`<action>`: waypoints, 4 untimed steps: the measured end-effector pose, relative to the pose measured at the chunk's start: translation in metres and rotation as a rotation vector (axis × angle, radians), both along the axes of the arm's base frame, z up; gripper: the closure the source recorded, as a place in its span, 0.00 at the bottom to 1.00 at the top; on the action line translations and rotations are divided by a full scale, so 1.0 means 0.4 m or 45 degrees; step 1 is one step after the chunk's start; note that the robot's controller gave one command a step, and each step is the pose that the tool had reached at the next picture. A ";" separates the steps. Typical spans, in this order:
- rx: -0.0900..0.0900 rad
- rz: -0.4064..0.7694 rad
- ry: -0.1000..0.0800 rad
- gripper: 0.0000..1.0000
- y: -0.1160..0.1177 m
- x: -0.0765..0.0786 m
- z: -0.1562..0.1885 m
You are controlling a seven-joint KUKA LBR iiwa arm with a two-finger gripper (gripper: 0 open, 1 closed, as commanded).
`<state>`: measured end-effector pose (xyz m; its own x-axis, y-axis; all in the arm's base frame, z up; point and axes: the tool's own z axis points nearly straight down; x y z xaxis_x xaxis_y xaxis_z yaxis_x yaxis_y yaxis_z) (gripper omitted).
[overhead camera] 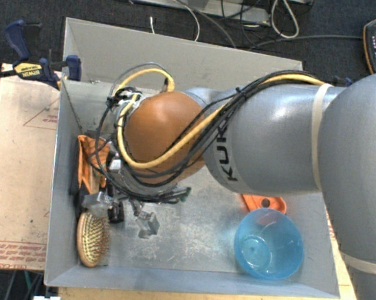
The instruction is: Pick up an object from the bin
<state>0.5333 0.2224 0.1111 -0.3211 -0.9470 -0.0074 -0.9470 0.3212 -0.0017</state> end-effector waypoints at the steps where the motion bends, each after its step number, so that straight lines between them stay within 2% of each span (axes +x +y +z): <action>1: 0.015 -0.148 -0.011 0.00 -0.021 0.029 -0.093; 2: 0.007 0.856 -0.047 1.00 0.027 0.046 -0.084; 3: 0.008 0.858 -0.046 1.00 0.027 0.046 -0.084; 4: 0.006 0.858 -0.026 1.00 0.023 0.035 0.007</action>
Offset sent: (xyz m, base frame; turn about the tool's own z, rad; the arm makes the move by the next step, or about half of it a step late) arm 0.0117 0.0075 -0.0411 -0.6856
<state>0.5473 0.2315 0.1138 0.3401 -0.9403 -0.0122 -0.9402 -0.3398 -0.0219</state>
